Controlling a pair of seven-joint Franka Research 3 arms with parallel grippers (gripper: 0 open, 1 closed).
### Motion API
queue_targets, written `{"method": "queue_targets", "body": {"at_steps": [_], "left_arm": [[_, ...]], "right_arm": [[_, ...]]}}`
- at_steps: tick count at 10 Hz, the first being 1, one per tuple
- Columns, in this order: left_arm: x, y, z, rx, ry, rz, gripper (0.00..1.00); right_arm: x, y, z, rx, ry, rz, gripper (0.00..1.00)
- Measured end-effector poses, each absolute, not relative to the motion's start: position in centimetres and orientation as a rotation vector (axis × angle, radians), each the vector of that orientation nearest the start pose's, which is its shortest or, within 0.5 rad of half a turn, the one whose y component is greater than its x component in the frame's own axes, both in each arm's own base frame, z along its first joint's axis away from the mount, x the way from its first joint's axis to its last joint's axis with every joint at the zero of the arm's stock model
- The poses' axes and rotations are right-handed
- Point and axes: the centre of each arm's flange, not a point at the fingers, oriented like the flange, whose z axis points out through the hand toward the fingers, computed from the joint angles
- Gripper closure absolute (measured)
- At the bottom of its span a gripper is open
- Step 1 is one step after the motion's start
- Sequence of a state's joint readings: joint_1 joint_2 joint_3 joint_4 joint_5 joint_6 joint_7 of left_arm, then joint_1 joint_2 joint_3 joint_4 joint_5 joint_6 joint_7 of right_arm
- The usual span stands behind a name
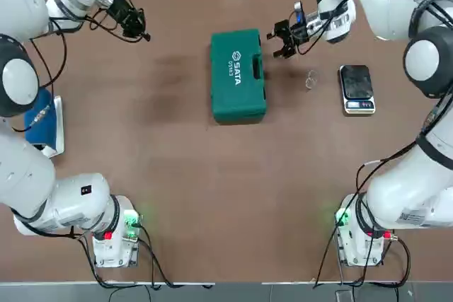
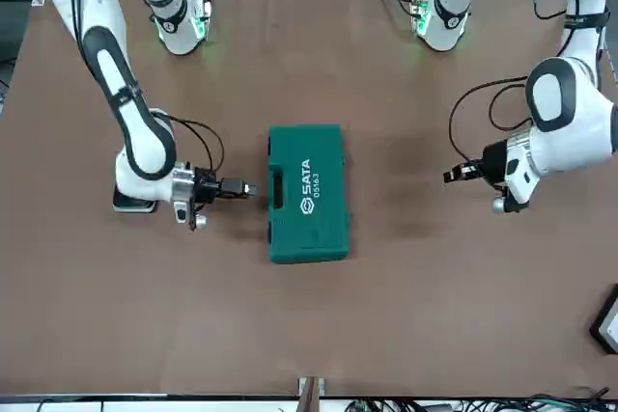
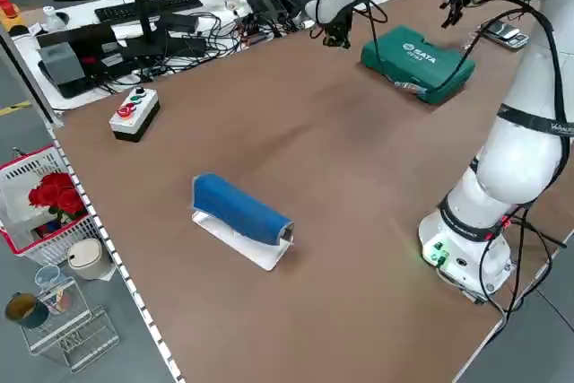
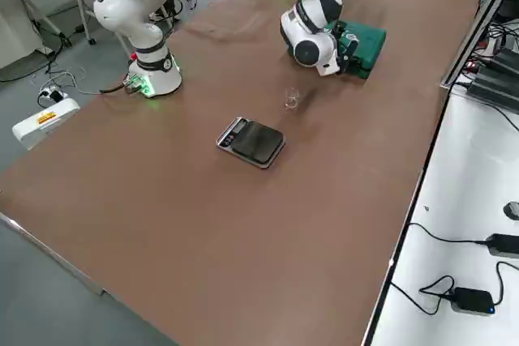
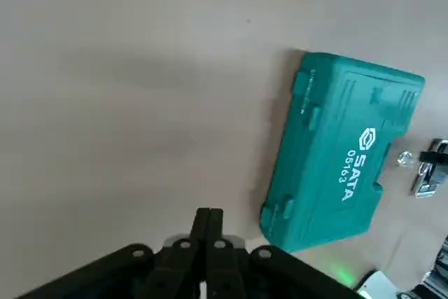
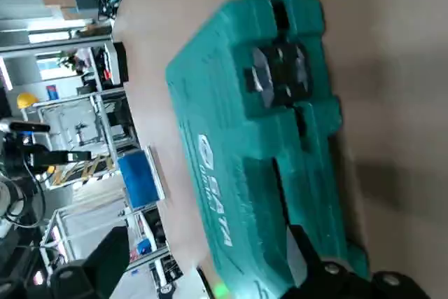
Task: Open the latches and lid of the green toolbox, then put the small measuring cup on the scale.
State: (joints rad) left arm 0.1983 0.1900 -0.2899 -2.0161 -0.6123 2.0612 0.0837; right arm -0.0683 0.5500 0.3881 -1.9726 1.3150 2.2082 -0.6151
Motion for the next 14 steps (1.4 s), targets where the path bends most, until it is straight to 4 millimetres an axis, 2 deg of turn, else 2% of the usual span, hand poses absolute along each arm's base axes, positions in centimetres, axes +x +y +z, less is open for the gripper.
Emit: {"method": "queue_targets", "body": {"at_steps": [2,3,4,6,9,10,14], "left_arm": [[56.6,-12.7,35.3,2.591,0.162,-0.065,0.99],[55.9,-14.3,34.1,2.606,0.163,-0.007,0.99],[55.1,-14.9,32.9,2.620,0.165,0.009,0.99],[54.4,-14.5,31.8,2.627,0.147,-0.024,0.99],[53.6,-15.0,29.5,2.608,0.103,-0.153,0.99],[53.8,-15.1,29.6,2.605,0.093,-0.149,0.99],[54.9,-15.4,29.1,2.589,0.056,-0.142,0.99]], "right_arm": [[55.2,22.3,17.5,-1.981,0.111,0.139,0.05],[54.9,22.4,16.6,-1.975,0.105,0.139,0.05],[54.9,22.4,16.2,-1.983,0.111,0.133,0.06],[54.9,22.8,16.1,-2.001,0.129,0.113,0.09],[54.5,23.9,16.1,-2.001,0.118,0.110,0.17],[54.4,24.1,15.9,-1.996,0.119,0.104,0.21],[54.1,24.2,15.2,-2.002,0.121,0.088,0.25]]}}
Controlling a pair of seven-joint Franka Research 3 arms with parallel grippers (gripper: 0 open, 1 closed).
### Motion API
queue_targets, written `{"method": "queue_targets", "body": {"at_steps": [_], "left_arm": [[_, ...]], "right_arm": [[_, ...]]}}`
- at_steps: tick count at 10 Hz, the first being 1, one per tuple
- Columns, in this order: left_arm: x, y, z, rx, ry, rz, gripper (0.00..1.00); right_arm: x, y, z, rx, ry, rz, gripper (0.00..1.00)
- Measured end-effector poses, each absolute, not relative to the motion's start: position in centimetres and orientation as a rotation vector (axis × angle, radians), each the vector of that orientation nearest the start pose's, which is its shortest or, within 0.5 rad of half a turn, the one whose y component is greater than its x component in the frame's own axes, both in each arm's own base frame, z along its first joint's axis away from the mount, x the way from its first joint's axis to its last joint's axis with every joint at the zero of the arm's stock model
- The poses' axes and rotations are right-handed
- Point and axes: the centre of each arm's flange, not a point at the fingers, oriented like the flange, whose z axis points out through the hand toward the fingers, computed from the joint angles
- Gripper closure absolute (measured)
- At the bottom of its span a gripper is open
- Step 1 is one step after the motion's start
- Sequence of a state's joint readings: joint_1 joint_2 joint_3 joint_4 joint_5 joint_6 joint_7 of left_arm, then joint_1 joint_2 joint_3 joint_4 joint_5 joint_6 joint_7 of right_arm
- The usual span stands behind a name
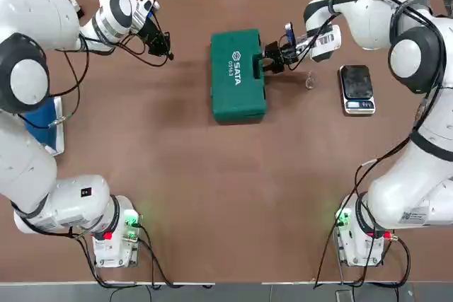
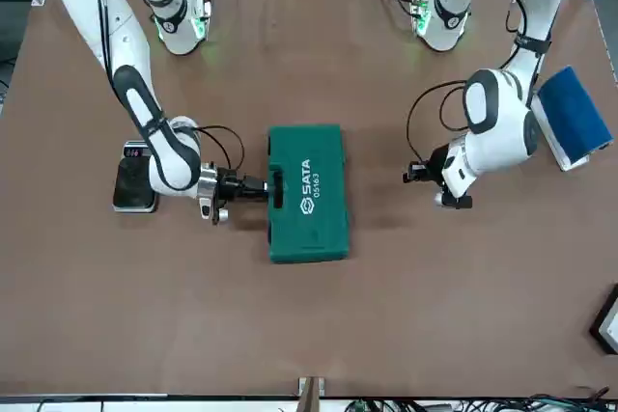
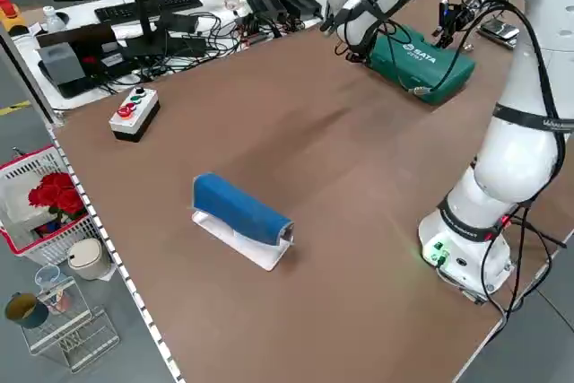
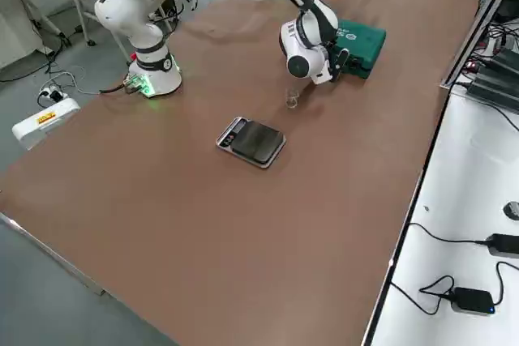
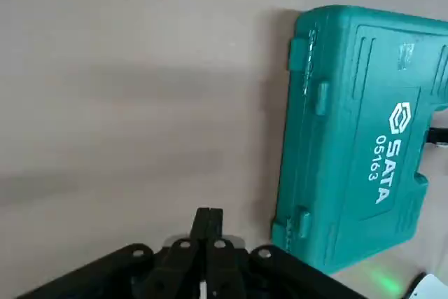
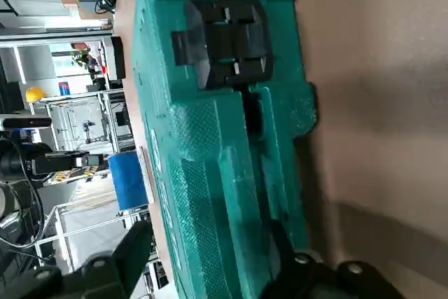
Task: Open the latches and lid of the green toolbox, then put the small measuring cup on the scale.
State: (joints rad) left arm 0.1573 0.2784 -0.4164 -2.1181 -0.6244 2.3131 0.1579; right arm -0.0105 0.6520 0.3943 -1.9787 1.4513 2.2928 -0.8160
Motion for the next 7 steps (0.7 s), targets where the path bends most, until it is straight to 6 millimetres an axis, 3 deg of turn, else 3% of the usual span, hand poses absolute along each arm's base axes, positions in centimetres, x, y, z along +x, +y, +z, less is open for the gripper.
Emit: {"method": "queue_targets", "body": {"at_steps": [3,4,5,6,7], "left_arm": [[55.8,-15.5,29.9,2.582,0.058,-0.116,0.99],[55.7,-15.7,29.8,2.581,0.058,-0.123,0.99],[55.6,-16.3,29.8,2.578,0.065,-0.134,0.99],[55.5,-16.7,29.9,2.576,0.074,-0.139,0.99],[55.6,-16.8,30.1,2.574,0.080,-0.137,0.99]], "right_arm": [[53.9,24.7,14.7,-2.006,0.118,0.093,0.32],[53.9,24.7,14.7,-2.009,0.118,0.091,0.38],[53.8,24.4,14.4,-2.019,0.125,0.087,0.53],[53.8,24.4,14.2,-2.021,0.124,0.085,0.62],[53.8,24.3,14.2,-2.023,0.123,0.083,0.67]]}}
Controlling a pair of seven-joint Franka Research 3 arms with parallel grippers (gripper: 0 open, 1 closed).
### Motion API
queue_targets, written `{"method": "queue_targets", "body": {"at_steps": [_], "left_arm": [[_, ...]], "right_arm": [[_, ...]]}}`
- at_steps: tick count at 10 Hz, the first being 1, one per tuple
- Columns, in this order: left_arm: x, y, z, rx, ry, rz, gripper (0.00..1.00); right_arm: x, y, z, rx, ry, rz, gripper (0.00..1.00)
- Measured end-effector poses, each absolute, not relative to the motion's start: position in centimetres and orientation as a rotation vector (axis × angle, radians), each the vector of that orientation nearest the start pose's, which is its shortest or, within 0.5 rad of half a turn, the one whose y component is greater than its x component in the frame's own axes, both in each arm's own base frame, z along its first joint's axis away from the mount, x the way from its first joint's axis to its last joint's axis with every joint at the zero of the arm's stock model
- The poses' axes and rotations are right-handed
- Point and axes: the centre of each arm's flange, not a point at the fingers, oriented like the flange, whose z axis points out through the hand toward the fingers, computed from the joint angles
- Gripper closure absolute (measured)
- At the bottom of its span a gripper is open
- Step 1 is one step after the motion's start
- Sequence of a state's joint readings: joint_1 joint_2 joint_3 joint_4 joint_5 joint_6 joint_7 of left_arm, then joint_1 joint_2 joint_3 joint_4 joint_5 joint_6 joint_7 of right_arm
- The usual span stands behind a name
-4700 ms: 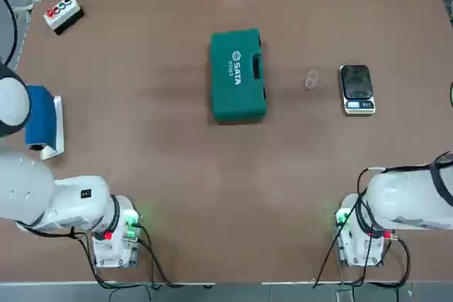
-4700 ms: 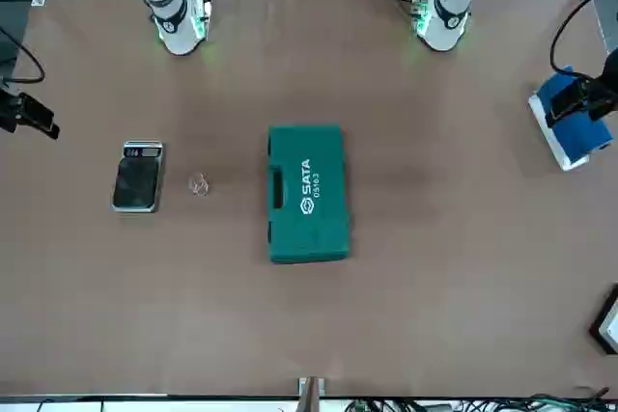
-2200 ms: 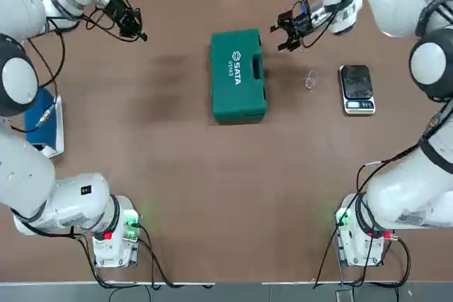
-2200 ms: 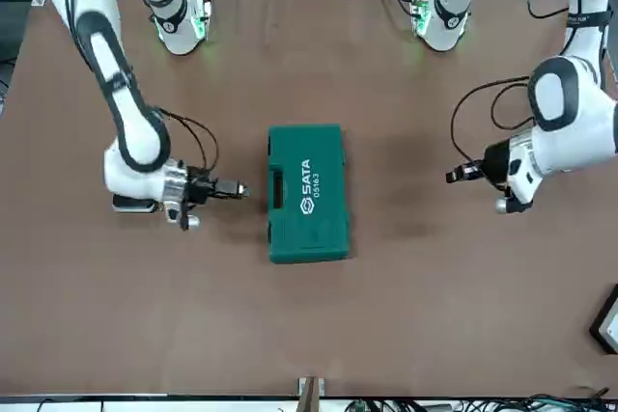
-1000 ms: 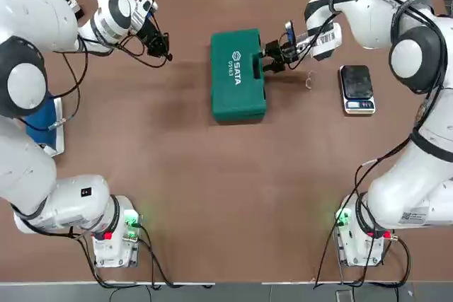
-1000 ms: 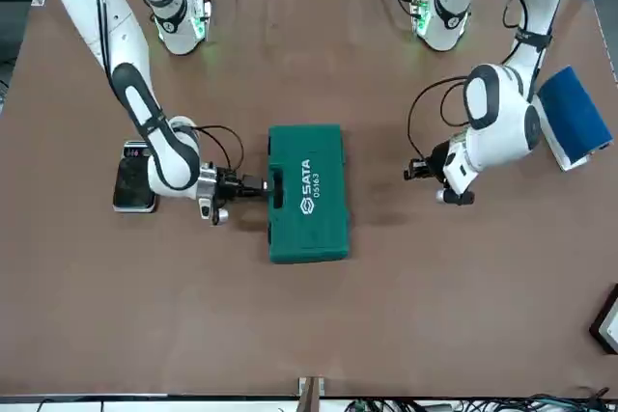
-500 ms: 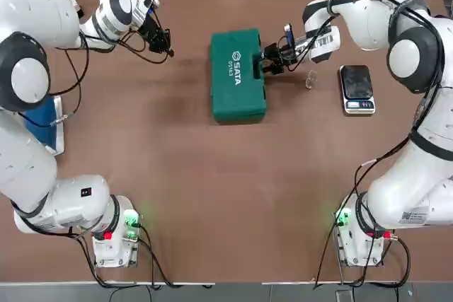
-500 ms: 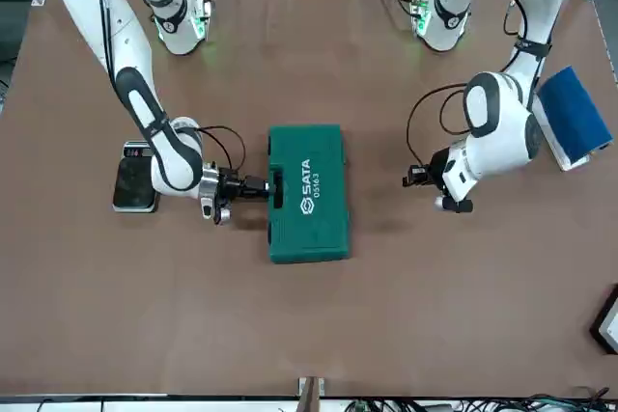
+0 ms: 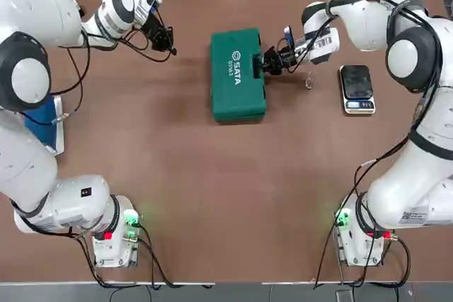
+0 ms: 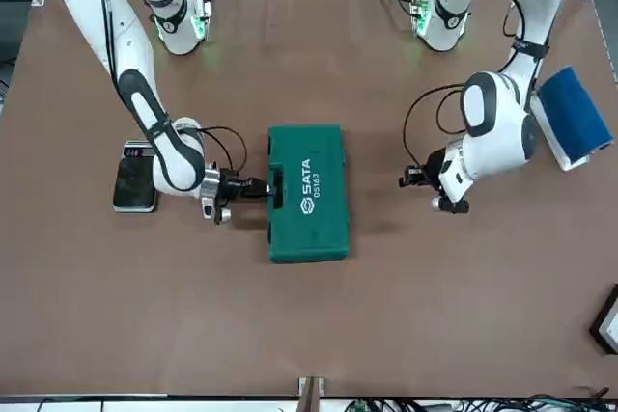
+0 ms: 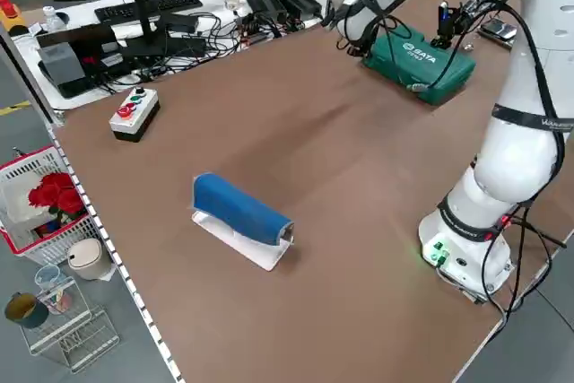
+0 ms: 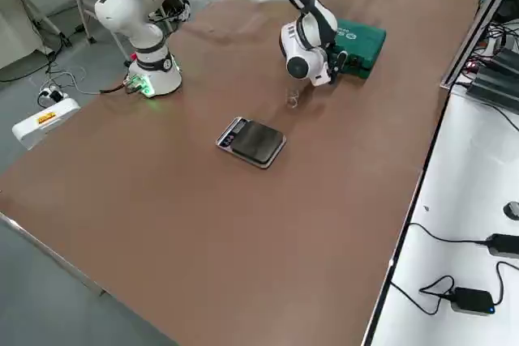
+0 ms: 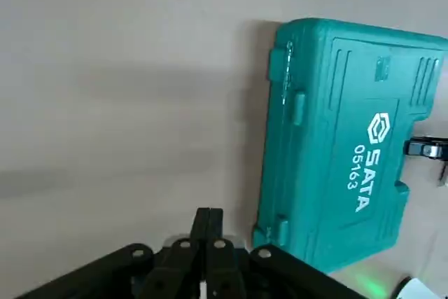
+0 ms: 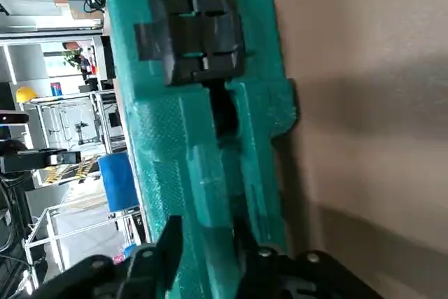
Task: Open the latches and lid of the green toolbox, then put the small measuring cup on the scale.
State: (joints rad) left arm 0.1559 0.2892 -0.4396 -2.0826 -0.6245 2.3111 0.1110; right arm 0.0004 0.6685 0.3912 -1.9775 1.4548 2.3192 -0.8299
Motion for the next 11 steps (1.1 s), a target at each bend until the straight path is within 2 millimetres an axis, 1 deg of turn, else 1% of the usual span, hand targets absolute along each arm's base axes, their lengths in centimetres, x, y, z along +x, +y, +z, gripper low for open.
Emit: {"method": "queue_targets", "body": {"at_steps": [1,4,5,7,9,10,11], "left_arm": [[55.7,-16.9,30.2,2.574,0.082,-0.135,0.99],[55.7,-17.1,30.3,2.552,0.106,-0.137,0.99],[55.7,-17.3,30.4,2.548,0.108,-0.135,0.99],[55.8,-17.4,30.4,2.547,0.112,-0.137,0.99],[55.9,-17.4,29.9,2.547,0.120,-0.136,0.99],[55.9,-17.7,29.7,2.547,0.117,-0.136,0.99],[55.9,-17.9,29.7,2.547,0.114,-0.134,0.99]], "right_arm": [[53.9,24.4,14.3,-2.017,0.096,0.070,0.79],[54.2,25.0,15.1,-2.006,0.089,0.066,0.79],[54.4,25.3,15.7,-2.002,0.096,0.068,0.79],[54.8,26.1,17.9,-1.998,0.134,0.082,0.78],[55.2,27.1,21.0,-1.987,0.183,0.099,0.71],[55.2,27.7,22.4,-1.982,0.197,0.107,0.66],[55.1,28.4,23.6,-1.982,0.206,0.109,0.56]]}}
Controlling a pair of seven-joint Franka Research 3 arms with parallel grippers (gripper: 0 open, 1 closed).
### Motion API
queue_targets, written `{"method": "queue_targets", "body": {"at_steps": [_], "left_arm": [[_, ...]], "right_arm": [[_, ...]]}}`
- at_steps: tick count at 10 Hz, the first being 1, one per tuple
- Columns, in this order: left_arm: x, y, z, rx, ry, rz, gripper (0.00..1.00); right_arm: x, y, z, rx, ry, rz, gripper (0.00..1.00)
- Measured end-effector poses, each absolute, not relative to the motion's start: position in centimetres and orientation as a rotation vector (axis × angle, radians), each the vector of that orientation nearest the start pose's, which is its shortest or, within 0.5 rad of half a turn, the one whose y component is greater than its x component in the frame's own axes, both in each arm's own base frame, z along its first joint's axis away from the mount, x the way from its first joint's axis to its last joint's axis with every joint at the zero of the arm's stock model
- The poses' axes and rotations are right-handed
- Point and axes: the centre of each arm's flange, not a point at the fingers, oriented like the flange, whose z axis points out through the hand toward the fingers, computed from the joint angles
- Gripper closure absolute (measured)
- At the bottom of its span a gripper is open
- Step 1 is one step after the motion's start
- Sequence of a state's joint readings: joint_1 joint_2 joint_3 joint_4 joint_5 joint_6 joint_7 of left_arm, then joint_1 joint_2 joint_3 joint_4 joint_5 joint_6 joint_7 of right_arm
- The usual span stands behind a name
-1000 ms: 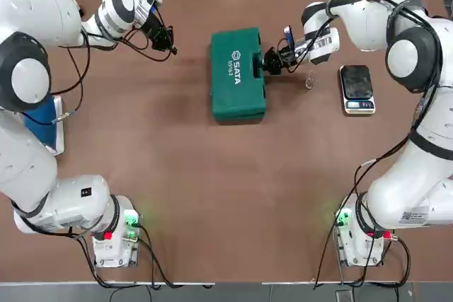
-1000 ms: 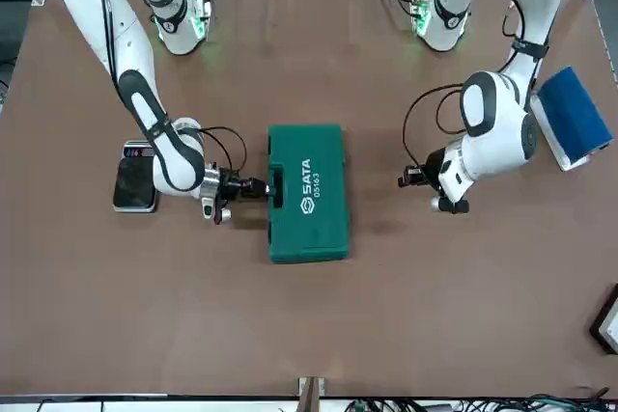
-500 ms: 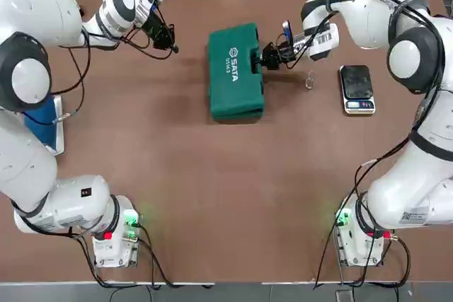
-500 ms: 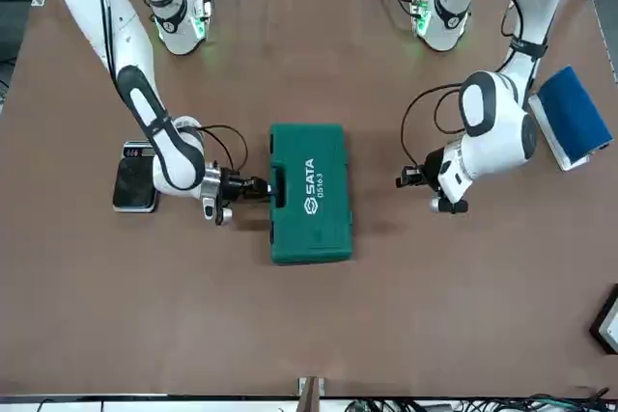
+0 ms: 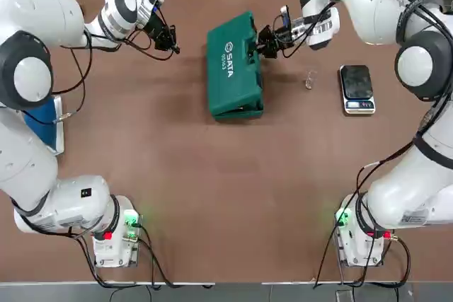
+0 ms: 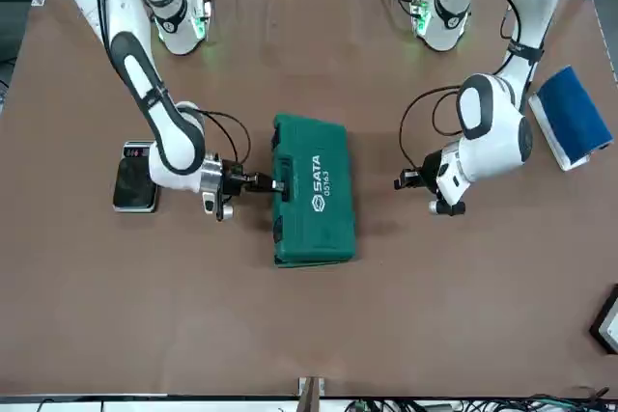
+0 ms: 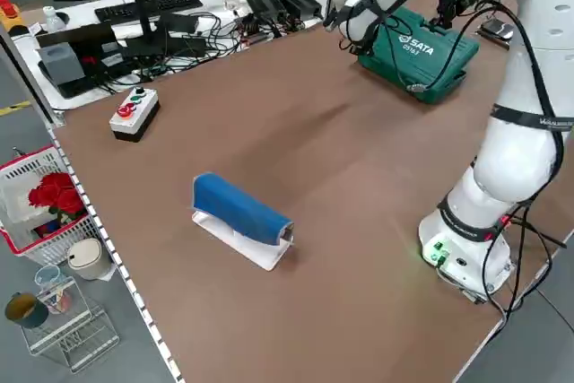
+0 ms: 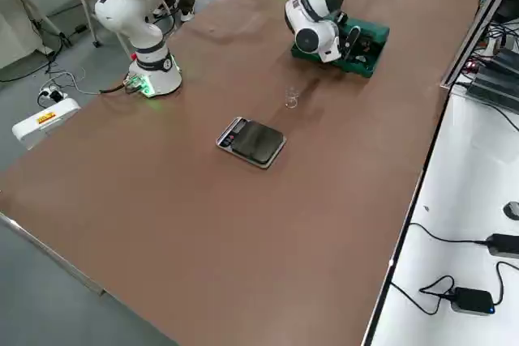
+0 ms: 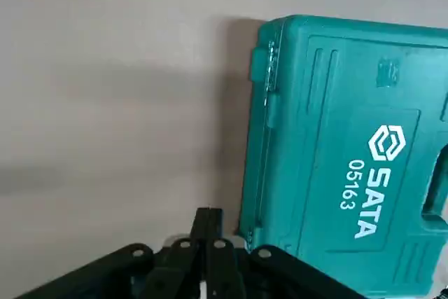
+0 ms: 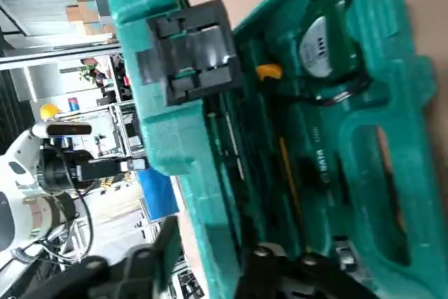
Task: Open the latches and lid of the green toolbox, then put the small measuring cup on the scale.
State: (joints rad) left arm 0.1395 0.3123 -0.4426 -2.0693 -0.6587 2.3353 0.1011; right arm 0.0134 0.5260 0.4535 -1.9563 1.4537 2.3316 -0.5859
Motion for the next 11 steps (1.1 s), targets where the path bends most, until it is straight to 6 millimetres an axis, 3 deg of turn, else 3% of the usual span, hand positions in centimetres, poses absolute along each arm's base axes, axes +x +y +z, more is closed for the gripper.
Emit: {"method": "queue_targets", "body": {"at_steps": [2,8,11], "left_arm": [[55.9,-18.1,29.6,2.547,0.112,-0.130,0.99],[56.0,-17.9,29.7,2.547,0.113,-0.128,0.99],[56.1,-16.7,29.0,2.546,0.120,-0.130,0.99]], "right_arm": [[54.5,30.3,25.6,-1.986,0.237,0.117,0.48],[50.7,38.0,31.4,-1.984,0.332,0.165,0.45],[49.8,40.6,34.0,-1.965,0.383,0.165,0.30]]}}
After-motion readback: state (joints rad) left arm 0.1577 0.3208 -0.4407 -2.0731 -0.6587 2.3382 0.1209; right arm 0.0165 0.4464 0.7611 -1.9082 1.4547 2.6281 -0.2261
